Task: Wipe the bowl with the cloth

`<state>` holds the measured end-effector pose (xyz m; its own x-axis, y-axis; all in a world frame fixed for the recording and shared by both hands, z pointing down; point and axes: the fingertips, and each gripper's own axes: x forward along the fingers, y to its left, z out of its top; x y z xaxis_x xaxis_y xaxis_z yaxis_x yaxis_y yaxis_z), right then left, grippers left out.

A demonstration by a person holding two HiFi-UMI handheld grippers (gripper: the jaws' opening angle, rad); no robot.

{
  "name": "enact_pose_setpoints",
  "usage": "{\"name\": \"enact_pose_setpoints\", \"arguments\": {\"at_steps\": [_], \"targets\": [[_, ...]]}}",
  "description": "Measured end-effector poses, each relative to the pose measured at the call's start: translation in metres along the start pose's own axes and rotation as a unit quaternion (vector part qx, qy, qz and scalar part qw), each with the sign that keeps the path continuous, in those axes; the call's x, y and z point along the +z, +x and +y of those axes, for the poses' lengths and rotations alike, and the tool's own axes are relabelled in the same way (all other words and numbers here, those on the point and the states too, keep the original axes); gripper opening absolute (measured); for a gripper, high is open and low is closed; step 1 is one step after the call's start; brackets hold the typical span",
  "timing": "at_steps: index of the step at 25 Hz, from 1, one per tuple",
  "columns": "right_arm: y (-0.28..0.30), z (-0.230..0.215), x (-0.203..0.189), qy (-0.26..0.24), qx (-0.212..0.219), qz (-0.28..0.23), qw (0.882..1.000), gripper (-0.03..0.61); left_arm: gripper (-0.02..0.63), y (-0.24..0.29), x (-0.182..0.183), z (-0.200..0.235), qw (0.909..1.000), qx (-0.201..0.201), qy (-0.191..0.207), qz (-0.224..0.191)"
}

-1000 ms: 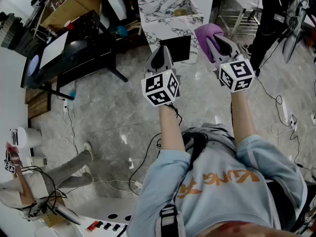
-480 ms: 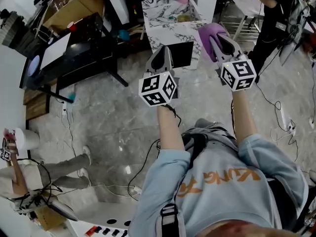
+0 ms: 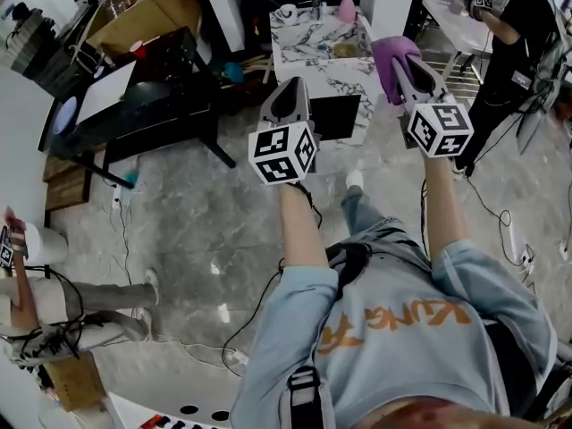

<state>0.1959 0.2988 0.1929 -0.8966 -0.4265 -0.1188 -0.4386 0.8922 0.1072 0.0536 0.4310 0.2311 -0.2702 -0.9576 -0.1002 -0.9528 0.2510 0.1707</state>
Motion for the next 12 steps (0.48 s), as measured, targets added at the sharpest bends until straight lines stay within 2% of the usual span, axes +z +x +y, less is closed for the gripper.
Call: {"name": "enact_pose_setpoints", "arguments": {"at_steps": [5, 12], "targets": [[0.064, -0.044, -0.027, 0.019, -0.004, 0.000, 1.000, 0.074, 0.023, 0.066, -0.016, 0.033, 0.9995, 0.028, 0.008, 0.012], [0.176, -0.117, -0.084, 0.034, 0.004, 0.052, 0.998, 0.074, 0.023, 0.194, -0.062, 0.071, 0.9970, 0.048, -0.023, 0.056]]}}
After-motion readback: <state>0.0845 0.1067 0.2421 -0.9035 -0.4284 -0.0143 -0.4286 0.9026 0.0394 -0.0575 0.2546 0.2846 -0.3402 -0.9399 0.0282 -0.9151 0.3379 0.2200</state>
